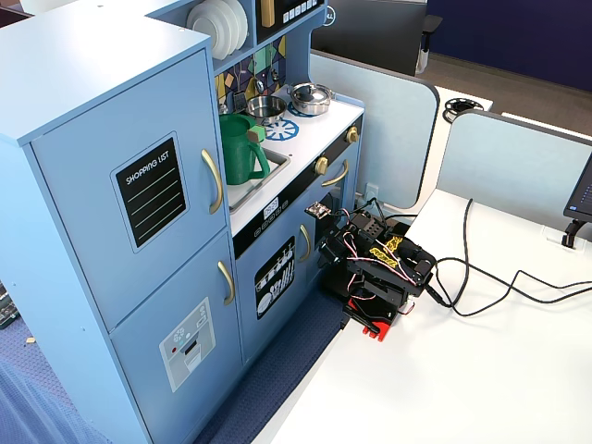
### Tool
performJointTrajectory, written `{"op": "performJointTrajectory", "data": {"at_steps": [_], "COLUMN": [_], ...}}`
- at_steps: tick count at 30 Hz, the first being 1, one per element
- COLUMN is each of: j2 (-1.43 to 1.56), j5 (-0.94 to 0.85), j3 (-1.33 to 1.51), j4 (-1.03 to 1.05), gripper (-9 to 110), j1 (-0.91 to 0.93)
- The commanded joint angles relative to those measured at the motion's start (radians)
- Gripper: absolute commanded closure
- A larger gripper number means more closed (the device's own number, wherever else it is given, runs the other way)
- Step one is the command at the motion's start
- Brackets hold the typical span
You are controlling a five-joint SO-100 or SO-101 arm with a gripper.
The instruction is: Open the left cabinet door
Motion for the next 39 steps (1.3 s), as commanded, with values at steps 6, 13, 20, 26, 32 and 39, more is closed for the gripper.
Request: {"op": "performJointTrajectory", "data": {"at_steps": [6,13,20,26,32,39], "j2": [-0.060,-0.002,-0.005,-0.023,-0.204,-0.468], "j5": [-0.034,0.031,0.138,0.015,-0.021,-0.115], "j3": [0.009,0.006,-0.133,-0.250,-0.425,-0.735], "j4": [0.127,0.075,-0.218,-0.555,-0.916,-0.979], "gripper": [101,101,100,101,99,89], "j1": [-0.028,-0.084,-0.264,-0.377,-0.558,-0.680]}}
